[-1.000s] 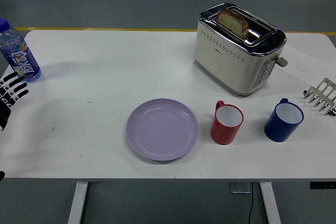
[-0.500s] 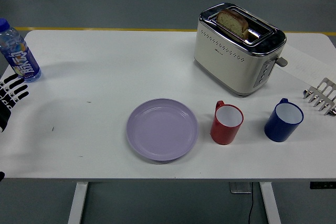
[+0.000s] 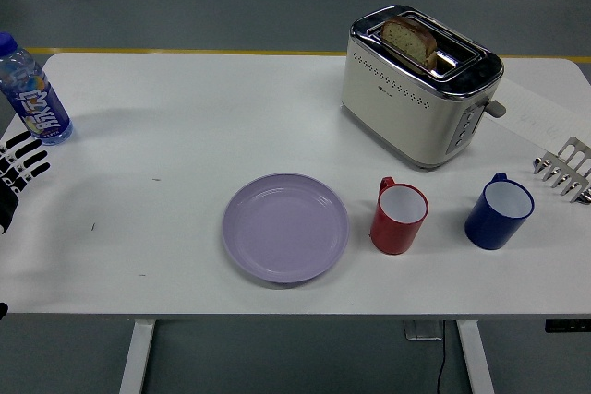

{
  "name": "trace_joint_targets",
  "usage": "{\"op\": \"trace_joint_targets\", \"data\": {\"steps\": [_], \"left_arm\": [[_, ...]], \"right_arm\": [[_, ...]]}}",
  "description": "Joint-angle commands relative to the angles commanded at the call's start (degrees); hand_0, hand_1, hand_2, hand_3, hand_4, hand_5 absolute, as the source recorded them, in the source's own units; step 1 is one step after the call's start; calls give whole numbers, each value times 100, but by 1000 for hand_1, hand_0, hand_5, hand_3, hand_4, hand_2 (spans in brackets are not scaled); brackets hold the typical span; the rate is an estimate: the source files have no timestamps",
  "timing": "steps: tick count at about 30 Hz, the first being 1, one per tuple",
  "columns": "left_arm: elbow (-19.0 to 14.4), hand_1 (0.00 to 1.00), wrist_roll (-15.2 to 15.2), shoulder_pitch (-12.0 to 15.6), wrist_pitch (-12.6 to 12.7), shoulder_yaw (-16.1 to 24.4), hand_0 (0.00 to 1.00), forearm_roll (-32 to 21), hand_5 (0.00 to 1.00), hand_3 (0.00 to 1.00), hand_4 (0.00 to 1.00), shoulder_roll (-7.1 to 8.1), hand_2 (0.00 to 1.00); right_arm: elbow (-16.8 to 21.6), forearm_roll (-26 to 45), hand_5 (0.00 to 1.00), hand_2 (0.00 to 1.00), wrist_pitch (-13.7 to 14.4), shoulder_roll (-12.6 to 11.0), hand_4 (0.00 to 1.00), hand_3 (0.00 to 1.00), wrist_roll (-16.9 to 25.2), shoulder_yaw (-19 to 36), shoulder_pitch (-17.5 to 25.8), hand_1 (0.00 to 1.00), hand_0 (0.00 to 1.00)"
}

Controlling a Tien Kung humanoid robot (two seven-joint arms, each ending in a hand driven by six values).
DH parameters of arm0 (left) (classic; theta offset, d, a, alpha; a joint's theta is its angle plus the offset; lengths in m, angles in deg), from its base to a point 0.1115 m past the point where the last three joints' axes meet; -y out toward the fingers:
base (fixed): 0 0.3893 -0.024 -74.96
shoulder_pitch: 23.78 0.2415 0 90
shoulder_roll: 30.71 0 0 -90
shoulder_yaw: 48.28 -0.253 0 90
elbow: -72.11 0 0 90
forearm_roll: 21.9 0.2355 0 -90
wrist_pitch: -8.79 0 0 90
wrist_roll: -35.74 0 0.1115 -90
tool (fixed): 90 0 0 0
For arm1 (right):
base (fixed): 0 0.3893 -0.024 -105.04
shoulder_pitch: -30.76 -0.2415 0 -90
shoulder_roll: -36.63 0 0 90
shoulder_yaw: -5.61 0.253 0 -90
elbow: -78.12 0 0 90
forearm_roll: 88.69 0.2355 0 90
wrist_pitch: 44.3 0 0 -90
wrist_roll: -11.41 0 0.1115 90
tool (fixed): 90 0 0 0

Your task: Push plate across desktop

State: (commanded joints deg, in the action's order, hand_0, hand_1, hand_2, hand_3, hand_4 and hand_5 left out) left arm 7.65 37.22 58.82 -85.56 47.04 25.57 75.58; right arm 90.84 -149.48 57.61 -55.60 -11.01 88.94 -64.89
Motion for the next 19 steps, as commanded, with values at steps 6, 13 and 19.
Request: {"op": "trace_joint_targets", "data": {"steps": [6, 13, 19], "left_arm": [[1, 752, 9, -4, 1, -12, 734, -8, 998, 711, 578, 2, 736], [-3, 752, 17, -2, 2, -33, 734, -13, 998, 710, 577, 7, 737], [-6, 752, 25, 12, 4, -49, 734, -15, 998, 710, 577, -1, 737]], "right_arm": [[5, 5, 556, 682, 13, 5, 508, 774, -6, 3, -2, 616, 647], [16, -2, 556, 682, 28, 12, 508, 774, -32, 13, 15, 616, 647], [22, -22, 556, 682, 28, 10, 508, 774, -43, 18, 36, 616, 647]]}}
